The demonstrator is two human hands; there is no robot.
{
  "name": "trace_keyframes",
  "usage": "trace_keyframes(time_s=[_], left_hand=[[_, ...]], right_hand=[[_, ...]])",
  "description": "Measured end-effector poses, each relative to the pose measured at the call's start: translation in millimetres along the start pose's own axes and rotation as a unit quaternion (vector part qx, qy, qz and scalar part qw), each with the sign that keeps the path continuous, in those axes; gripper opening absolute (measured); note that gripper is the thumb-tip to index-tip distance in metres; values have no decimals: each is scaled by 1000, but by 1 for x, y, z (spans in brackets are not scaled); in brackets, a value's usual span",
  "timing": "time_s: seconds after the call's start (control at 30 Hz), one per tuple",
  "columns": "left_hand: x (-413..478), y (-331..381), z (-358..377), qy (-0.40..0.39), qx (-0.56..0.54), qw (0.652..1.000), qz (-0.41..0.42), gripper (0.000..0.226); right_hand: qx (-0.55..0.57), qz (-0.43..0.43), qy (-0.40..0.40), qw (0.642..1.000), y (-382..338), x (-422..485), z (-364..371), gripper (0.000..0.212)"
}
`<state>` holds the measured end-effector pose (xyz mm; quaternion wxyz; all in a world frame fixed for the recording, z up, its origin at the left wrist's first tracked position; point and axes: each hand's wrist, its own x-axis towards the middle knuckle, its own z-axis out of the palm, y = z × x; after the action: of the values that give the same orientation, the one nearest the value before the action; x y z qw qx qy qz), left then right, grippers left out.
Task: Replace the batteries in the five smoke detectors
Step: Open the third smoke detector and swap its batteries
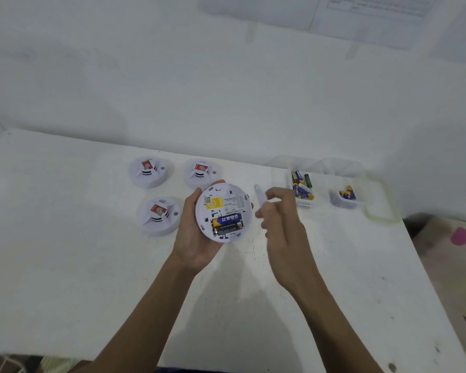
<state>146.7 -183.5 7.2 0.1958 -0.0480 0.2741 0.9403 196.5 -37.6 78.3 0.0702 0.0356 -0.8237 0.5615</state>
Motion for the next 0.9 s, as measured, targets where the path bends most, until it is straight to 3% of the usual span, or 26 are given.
trace_keyframes(time_s=[0.1,0.27,0.33,0.43,0.5,0.67,0.9], left_hand=[[-2,-3,4,12,-5,1000,-11,53],[-2,-7,5,12,-12,999,-29,53],[-2,-9,8,10,-26,999,-44,58],[1,-10,5,25,-40,998,-51,61],[1,-10,5,30,-38,997,-52,61],[-2,-10,6,20,-33,999,-27,56],[2,-4,10,40,-27,998,-30,55]], right_hand=[[-134,-54,-1,990,-3,-2,12,30],[-358,-208,105,904,16,3,36,27],[-394,-224,120,883,24,2,45,23],[-398,-224,130,880,30,2,52,42],[-404,-215,114,882,31,2,55,31],[-365,-137,72,918,21,3,56,56],[-312,-144,92,935,16,9,51,55]])
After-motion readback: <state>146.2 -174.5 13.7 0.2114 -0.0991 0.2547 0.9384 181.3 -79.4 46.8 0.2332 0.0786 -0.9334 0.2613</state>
